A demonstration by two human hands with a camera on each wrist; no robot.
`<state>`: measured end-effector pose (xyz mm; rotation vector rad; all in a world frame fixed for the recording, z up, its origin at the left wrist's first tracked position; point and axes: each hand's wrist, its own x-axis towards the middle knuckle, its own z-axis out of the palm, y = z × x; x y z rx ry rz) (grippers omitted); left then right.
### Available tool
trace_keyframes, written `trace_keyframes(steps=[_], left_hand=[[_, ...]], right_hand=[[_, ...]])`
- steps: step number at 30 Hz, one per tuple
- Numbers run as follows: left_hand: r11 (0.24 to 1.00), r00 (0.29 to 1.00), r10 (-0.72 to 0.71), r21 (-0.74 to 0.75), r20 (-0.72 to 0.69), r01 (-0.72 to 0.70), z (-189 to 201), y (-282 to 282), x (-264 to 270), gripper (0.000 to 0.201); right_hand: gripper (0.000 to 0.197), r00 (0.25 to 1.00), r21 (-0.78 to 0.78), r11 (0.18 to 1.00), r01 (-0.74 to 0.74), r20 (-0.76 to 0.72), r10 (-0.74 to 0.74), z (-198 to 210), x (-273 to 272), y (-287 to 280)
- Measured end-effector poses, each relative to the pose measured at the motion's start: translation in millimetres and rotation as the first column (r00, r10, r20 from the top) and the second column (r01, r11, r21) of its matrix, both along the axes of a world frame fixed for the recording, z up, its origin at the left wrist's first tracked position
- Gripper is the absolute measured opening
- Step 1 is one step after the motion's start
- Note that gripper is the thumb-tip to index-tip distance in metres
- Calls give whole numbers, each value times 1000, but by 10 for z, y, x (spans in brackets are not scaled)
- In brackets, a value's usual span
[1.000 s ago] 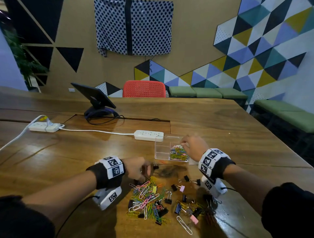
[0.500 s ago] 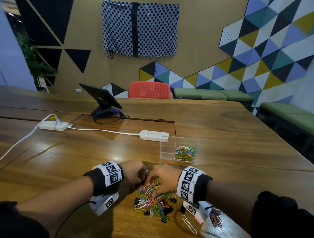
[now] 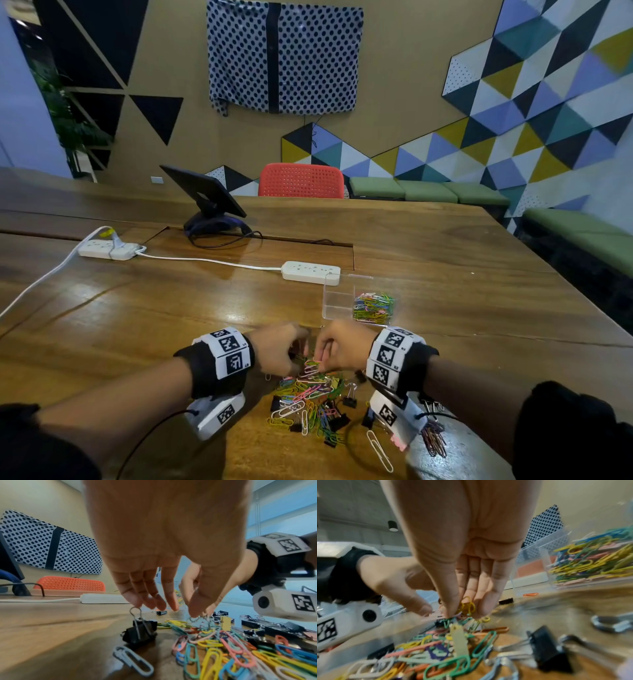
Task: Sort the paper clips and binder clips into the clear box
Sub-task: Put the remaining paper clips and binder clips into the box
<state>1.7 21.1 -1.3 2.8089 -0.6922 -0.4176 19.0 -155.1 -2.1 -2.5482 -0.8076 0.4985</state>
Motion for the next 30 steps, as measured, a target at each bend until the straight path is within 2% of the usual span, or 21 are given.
trace_keyframes(steps=[7,11,14,18,21,25,30], left_hand=[[999,999,-32,30,-7,32,-31,-85,-10,60],[992,997,-66,104,-48,70,-68,-148,-5,85],[982,993,-102,155,-67,111,-101,-195,14,91],[980,988,-131,137,-85,141,-84,-246,22,71],[981,986,-147,120,-79,155,-56,-263,35,51],[974,984,-174,137,-48,179,-81,-263,48,36],[980,985,-172,101,6,170,-92,-262,72,29]], right_hand=[[14,987,105,981,162,-11,-161,225,140,-337],[12,964,141,957,254,43,-262,457,286,-511],[7,927,175,930,323,138,-348,593,416,-640],[7,847,167,885,435,258,-465,633,627,-783],[11,814,109,860,498,281,-507,578,746,-833],[7,797,42,836,547,279,-536,504,813,-801],[16,824,11,872,489,324,-465,449,817,-743]])
